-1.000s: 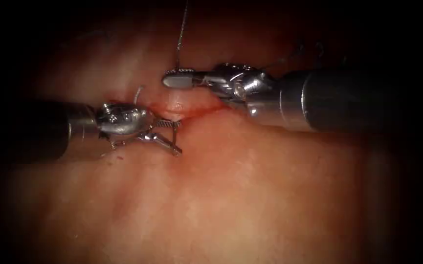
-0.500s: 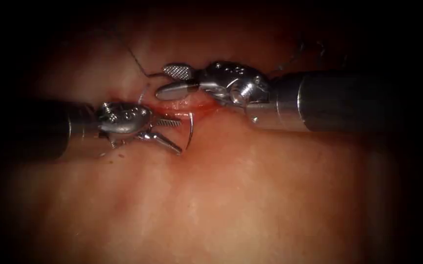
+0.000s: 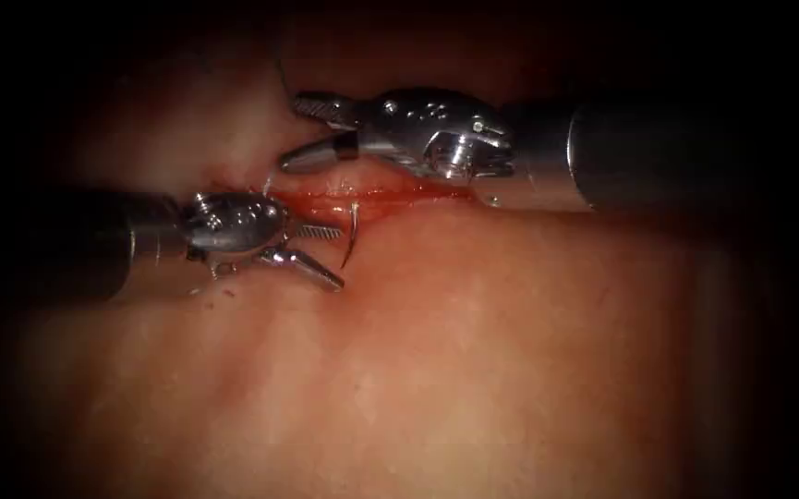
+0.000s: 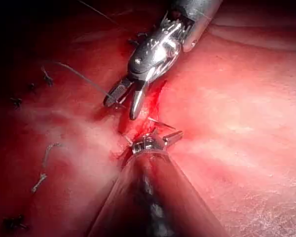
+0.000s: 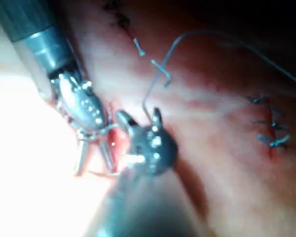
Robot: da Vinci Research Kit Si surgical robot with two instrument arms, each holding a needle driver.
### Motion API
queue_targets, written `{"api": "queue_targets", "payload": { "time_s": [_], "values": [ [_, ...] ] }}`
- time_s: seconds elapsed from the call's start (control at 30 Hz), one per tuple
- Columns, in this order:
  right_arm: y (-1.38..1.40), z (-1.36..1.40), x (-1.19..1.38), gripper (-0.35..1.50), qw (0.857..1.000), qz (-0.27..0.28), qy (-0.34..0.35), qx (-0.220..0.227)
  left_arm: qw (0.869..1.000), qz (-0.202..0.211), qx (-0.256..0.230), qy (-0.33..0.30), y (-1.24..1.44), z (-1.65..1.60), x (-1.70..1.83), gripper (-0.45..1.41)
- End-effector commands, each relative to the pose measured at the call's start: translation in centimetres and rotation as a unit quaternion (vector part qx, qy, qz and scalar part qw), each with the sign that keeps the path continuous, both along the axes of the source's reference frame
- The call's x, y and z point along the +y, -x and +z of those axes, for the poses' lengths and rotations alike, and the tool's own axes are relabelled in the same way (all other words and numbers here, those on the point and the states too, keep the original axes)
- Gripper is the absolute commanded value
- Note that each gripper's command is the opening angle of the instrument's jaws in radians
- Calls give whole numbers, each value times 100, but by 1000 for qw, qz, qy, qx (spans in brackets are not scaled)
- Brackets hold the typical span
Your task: Wound Closure
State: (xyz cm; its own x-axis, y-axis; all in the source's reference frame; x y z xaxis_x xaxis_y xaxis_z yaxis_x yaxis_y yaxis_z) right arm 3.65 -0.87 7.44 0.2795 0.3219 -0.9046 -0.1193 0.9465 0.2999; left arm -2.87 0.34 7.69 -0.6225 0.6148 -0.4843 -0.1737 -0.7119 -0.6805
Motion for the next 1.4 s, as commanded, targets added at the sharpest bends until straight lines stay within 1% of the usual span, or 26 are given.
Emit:
{"api": "queue_targets", "payload": {
  "time_s": [0.03,0.13,0.23,0.27,0.3,0.33,0.37,0.4,0.57,0.73,0.83,0.9,0.93,1.07,1.13,1.17,1.23,1.3,1.33,1.37,1.4],
  "values": [
    [-12,4,6,122,1000,-1,10,-4,1000,0,-1,1,5,6,3,57],
    [-11,4,8,118,1000,1,26,-10,1000,0,-1,1,5,6,3,57],
    [-5,3,12,73,999,0,36,-16,1000,0,-1,1,5,6,3,57],
    [-5,3,12,73,999,0,36,-16,1000,0,-1,1,5,6,3,57],
    [-2,2,11,51,999,-3,38,-20,1000,0,-1,1,5,6,3,57],
    [0,2,11,19,999,-7,40,-22,1000,0,-1,1,5,6,3,57],
    [3,2,11,-33,999,-12,42,-25,1000,0,-1,1,5,6,3,57],
    [8,3,11,-35,999,-18,41,-30,1000,0,-1,1,4,6,3,57],
    [13,6,14,-35,998,-18,41,-32,1000,0,-1,1,4,6,3,57],
    [11,12,10,-35,998,-32,40,-35,1000,0,-1,1,4,6,3,57],
    [14,18,11,-35,999,-25,7,-32,1000,0,-1,1,4,5,4,57],
    [18,27,14,-35,999,-14,-31,-29,1000,0,-1,1,4,5,4,57],
    [18,27,14,-35,999,-14,-31,-29,1000,0,-1,1,4,5,4,57],
    [22,43,15,-35,996,-5,-85,-30,1000,0,-1,1,4,5,4,57],
    [24,49,12,-35,992,3,-125,-31,1000,0,-1,1,4,5,4,57],
    [26,52,9,-35,986,12,-164,-30,1000,0,-1,1,4,5,4,57],
    [28,53,6,-35,976,18,-212,-37,1000,0,-1,1,4,5,4,57],
    [32,53,5,-35,968,21,-246,-46,1000,0,-1,1,4,6,3,57],
    [32,53,5,-35,968,21,-246,-46,1000,0,-1,1,4,6,3,57],
    [33,54,4,-35,964,20,-261,-50,1000,1,0,1,4,6,3,57],
    [36,56,4,-35,954,16,-294,-57,1000,1,0,1,5,6,3,57]
  ]
}}
